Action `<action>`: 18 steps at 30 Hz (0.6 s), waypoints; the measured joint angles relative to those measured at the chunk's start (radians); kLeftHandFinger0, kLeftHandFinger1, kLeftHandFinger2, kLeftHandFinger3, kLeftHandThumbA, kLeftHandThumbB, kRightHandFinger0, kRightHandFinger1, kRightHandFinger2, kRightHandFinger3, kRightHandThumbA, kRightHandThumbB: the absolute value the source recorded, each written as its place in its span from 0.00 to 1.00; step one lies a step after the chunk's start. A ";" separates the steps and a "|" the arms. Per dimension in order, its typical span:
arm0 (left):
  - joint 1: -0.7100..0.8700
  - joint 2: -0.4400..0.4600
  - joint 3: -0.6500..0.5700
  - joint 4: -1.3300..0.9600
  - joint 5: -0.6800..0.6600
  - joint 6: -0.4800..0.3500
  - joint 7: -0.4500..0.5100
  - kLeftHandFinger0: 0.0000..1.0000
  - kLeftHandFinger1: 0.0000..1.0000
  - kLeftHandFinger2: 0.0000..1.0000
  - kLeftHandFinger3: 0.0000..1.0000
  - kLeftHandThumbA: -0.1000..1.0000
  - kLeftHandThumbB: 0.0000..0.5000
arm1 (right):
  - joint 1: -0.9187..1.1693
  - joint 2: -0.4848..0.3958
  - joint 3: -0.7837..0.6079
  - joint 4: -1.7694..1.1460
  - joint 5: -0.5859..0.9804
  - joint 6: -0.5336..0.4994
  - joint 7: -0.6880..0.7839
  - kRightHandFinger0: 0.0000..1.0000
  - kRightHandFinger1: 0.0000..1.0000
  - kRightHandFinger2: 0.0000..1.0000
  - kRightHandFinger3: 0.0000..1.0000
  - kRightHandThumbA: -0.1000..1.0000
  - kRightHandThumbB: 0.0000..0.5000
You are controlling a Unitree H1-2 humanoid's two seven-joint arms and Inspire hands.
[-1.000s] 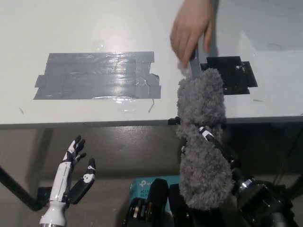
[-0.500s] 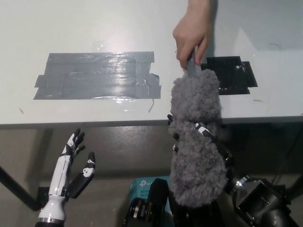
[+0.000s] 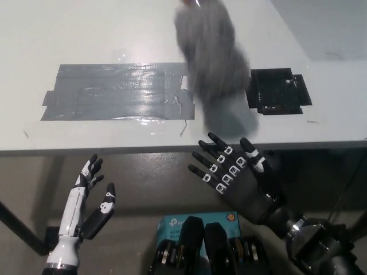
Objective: A grey duster is kept infront of the robot in the middle of the table and the robot extends its right arm to grab the duster, picks it up and hands it to a person
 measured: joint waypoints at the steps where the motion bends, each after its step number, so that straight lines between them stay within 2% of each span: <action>1: 0.000 0.000 0.000 0.000 0.000 0.000 0.000 0.93 1.00 1.00 1.00 0.52 0.28 | 0.000 -0.005 0.000 0.001 -0.024 -0.008 0.024 1.00 1.00 1.00 1.00 1.00 1.00; 5: 0.000 0.000 0.000 0.000 0.000 0.000 0.000 0.94 1.00 1.00 1.00 0.52 0.27 | 0.000 -0.018 -0.002 0.001 -0.086 -0.037 0.075 1.00 1.00 1.00 1.00 1.00 0.99; 12: 0.000 0.000 -0.001 0.000 0.002 0.000 0.000 0.93 1.00 1.00 1.00 0.52 0.27 | 0.015 -0.048 -0.008 0.010 -0.231 -0.109 0.113 1.00 1.00 1.00 1.00 1.00 0.86; 16: 0.001 0.000 -0.001 0.000 0.004 0.000 0.000 0.94 1.00 1.00 1.00 0.53 0.27 | 0.046 -0.071 -0.016 0.020 -0.314 -0.152 0.113 1.00 1.00 1.00 1.00 1.00 0.87; 18: 0.002 0.000 -0.002 0.001 0.005 0.000 0.000 0.94 1.00 1.00 1.00 0.58 0.28 | 0.064 -0.080 -0.020 0.028 -0.354 -0.173 0.112 1.00 1.00 1.00 1.00 1.00 0.86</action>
